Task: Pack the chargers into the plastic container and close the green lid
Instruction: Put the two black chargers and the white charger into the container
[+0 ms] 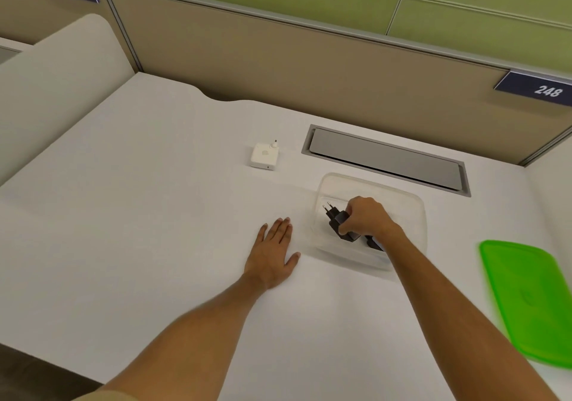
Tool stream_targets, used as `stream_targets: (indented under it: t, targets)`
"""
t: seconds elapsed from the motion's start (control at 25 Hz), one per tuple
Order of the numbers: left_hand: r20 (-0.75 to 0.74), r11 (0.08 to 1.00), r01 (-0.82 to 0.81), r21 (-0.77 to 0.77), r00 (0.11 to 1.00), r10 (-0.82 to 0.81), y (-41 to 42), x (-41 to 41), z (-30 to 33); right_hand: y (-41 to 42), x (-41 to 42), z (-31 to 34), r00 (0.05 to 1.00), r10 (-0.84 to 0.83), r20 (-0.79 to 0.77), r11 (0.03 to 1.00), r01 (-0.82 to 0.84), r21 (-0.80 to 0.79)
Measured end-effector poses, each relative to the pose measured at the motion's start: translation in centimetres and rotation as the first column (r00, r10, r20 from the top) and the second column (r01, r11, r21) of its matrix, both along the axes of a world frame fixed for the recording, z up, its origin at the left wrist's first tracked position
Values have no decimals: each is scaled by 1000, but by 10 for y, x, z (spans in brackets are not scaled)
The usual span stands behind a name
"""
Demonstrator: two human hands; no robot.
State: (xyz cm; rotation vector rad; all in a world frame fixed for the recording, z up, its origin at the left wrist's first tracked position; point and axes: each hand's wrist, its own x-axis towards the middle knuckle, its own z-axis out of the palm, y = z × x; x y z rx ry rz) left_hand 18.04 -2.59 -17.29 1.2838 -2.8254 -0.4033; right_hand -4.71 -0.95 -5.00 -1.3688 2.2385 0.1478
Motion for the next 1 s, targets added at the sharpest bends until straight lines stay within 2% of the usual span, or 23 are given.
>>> stream_targets:
  t: [0.2,0.36,0.56,0.68,1.0]
  targets:
    - [-8,1000,-1,-8,1000,1,1,0,-1,6,2,-18,993,117,12,992,-117,45]
    - [-16,1000,-1,-14,1000,1,1,1,1,0,-1,-19,993,116,16,993,-116,22]
    - [-6,1000,3,-19,1000,-3,1,1,0,-42,-5,12,999,21,-42,973,-30,-231]
    - [-2,1000,4,-14,1000,-4,0,0,0,-72,7,25,995,40,-95,932,-71,-355]
    - [-11,1000,-4,10,1000,4,-2,0,-1,-139,62,2,947,253,-197,913,-301,-276]
